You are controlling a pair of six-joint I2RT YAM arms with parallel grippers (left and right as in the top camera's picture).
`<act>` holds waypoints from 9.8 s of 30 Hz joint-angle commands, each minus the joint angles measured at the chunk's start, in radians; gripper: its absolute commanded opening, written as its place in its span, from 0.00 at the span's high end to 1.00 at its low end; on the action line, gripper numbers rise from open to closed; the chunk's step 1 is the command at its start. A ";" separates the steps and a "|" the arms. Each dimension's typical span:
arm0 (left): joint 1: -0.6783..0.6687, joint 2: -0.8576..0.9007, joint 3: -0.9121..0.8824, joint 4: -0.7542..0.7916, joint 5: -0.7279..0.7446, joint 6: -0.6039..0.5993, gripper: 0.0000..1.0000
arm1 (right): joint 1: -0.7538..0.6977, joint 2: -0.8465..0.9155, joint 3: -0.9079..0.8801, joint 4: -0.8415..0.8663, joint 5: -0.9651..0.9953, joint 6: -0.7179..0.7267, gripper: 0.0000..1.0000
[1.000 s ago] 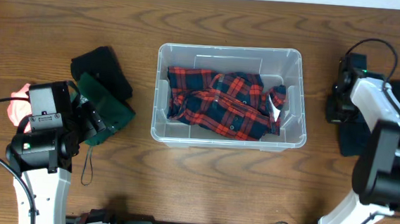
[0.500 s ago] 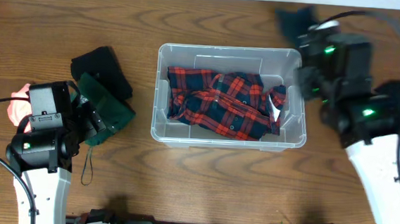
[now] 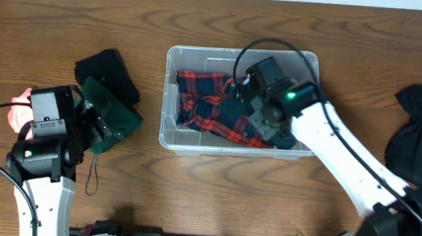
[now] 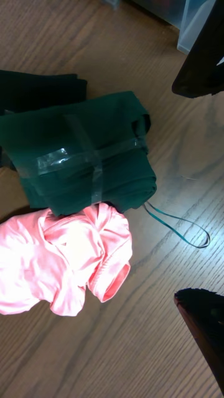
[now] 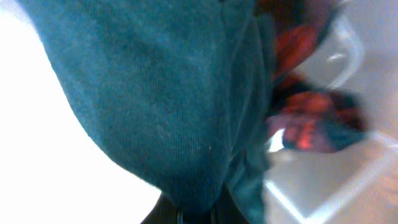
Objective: Pack container
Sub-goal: 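Carry the dark green garment into the bin with the right gripper, then grasp the black garment on the right with the right gripper, then place the black garment into the bin and push the bin left, then grasp the pink garment with the left gripper and lift it, then drop the pink garment into the bin with the left gripper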
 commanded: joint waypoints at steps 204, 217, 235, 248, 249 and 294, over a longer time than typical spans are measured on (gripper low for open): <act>0.495 0.327 0.040 0.203 0.244 -0.031 0.02 | -0.377 -0.198 0.098 -0.070 -0.003 0.321 0.19; 0.640 0.722 0.052 0.418 0.379 -0.008 0.02 | -0.378 -0.198 0.097 -0.092 -0.002 0.321 0.20; 0.640 0.770 0.052 0.466 0.684 0.025 0.94 | -0.378 -0.201 0.097 -0.101 0.015 0.322 0.22; 0.444 0.185 0.058 0.442 0.771 -0.065 0.94 | -0.442 -0.329 0.102 -0.029 0.021 0.322 0.21; 0.395 0.153 0.058 0.446 0.771 -0.076 0.94 | -0.453 -0.338 0.102 -0.029 0.022 0.328 0.21; -0.441 0.167 0.057 0.545 0.351 -0.319 0.02 | -0.500 -0.272 0.084 -0.049 -0.250 0.194 0.62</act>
